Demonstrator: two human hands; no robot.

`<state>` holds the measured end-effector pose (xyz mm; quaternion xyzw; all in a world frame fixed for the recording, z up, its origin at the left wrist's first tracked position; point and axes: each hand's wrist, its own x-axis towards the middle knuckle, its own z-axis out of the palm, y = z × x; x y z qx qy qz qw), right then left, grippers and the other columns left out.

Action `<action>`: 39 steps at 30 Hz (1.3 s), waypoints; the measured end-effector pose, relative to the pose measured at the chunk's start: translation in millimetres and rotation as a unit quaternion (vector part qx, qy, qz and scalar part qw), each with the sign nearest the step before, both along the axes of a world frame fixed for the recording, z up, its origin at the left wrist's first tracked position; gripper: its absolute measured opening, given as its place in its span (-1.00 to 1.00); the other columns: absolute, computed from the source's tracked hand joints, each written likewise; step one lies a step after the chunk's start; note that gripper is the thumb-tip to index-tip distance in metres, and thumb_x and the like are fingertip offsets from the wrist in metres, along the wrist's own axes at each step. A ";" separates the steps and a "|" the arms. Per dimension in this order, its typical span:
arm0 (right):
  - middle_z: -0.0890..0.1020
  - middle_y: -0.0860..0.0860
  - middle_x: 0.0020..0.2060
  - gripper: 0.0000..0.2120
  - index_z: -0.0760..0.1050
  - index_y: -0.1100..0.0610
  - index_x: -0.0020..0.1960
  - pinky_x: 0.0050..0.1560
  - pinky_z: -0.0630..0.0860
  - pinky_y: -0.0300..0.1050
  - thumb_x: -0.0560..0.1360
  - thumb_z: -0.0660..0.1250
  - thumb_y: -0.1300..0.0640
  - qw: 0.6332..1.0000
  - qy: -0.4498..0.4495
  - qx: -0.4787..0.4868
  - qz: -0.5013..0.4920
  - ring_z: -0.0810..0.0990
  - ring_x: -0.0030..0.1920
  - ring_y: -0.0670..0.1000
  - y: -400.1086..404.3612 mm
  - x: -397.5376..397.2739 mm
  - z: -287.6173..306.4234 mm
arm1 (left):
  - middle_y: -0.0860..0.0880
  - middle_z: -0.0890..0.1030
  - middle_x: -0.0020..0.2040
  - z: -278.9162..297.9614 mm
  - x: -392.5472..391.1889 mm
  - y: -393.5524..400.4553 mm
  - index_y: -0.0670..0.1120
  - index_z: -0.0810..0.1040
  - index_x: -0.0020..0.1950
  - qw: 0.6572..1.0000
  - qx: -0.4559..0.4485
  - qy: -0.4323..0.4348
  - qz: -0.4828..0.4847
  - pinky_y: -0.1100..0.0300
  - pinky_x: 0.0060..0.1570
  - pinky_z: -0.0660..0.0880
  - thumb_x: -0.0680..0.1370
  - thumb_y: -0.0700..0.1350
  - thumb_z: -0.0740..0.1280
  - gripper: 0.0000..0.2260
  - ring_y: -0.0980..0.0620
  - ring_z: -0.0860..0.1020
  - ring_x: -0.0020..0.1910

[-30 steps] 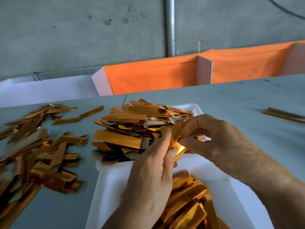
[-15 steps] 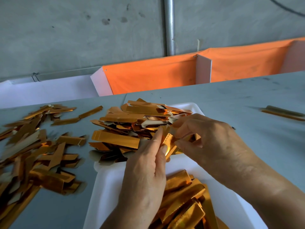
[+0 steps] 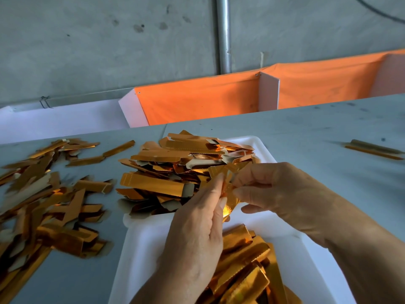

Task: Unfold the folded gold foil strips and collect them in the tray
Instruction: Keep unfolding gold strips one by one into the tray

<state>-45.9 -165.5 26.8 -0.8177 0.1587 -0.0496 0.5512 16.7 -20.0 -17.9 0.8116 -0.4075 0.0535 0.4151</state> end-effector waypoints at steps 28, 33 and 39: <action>0.70 0.11 -0.13 -0.92 0.65 0.15 -0.16 0.05 0.61 -0.06 0.46 0.37 0.22 0.986 -0.071 0.133 0.071 0.68 -0.07 0.07 -17.0 -4.5 -4.4 | 0.21 0.63 -0.12 4.6 -3.2 -1.0 0.27 0.38 0.33 0.998 -0.022 0.018 -0.053 0.47 -0.19 0.51 0.46 0.23 0.09 -0.56 0.36 0.58 -0.17; 0.70 0.09 -0.10 -0.93 0.65 0.14 -0.16 -0.06 0.59 -0.18 0.37 0.43 0.17 0.990 -0.051 0.099 0.088 0.69 -0.08 0.02 -19.5 -5.5 -1.7 | 0.16 0.65 -0.16 2.8 -1.7 1.4 0.11 0.50 0.23 0.998 0.001 0.042 -0.054 0.41 -0.32 0.54 0.44 0.24 -0.03 -0.49 0.27 0.61 -0.26; 0.68 -0.02 -0.23 -0.94 0.66 0.02 -0.21 -0.14 0.58 -0.24 0.40 0.45 0.17 0.997 -0.055 0.020 0.059 0.63 -0.19 -0.08 -15.5 -3.1 -0.5 | 0.11 0.64 -0.16 4.3 0.2 1.7 0.09 0.41 0.17 0.996 0.067 0.045 -0.040 0.41 -0.40 0.51 0.41 0.27 -0.16 -0.46 0.28 0.60 -0.35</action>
